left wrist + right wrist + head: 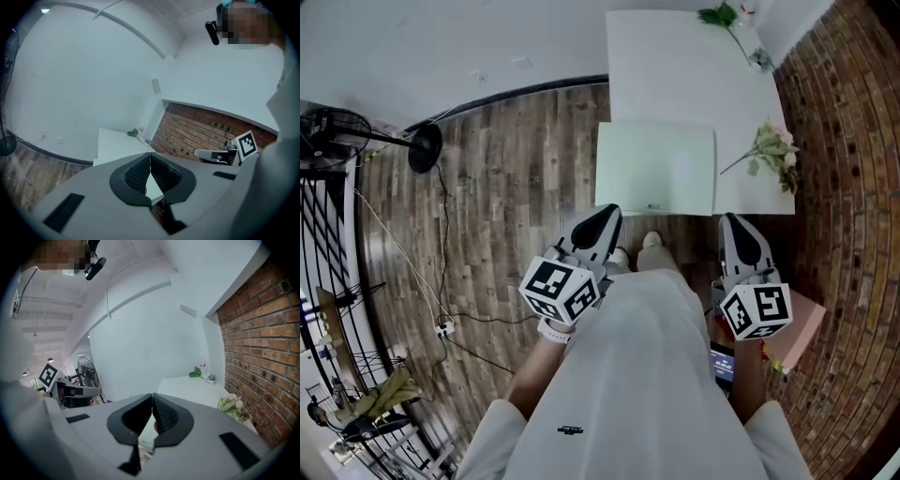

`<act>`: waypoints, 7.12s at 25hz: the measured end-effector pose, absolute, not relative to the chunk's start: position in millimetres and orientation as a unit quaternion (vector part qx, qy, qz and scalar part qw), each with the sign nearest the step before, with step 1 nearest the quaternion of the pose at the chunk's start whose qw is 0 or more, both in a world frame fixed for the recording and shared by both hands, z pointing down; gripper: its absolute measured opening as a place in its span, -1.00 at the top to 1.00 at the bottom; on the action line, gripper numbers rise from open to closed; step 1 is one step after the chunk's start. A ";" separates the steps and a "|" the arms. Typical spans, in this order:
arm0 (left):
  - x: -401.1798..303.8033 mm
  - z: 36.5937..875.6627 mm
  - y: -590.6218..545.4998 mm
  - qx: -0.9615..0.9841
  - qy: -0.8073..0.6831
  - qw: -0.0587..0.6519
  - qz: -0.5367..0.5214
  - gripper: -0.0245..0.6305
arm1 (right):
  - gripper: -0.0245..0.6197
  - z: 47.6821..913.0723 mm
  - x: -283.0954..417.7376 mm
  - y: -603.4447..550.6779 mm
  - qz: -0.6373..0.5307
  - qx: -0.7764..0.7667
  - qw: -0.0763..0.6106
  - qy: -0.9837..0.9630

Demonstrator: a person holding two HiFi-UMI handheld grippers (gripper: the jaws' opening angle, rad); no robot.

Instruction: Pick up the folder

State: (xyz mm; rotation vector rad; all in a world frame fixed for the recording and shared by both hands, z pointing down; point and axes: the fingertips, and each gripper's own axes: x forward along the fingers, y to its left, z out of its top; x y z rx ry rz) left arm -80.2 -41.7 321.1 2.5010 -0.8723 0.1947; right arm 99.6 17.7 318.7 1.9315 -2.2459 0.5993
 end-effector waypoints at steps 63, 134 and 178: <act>-93.0 543.6 -161.8 0.796 -0.451 0.344 0.212 -0.16 | -0.35 561.1 154.7 -93.6 0.422 0.555 0.125 -0.706; -73.6 495.8 -134.6 0.793 -0.397 0.444 0.131 -0.26 | -0.60 489.9 160.3 -97.9 0.379 0.553 0.118 -0.732; -90.9 311.0 -138.7 0.862 -0.424 0.279 0.007 -0.21 | -0.58 304.9 146.6 -108.8 0.199 0.563 0.029 -0.801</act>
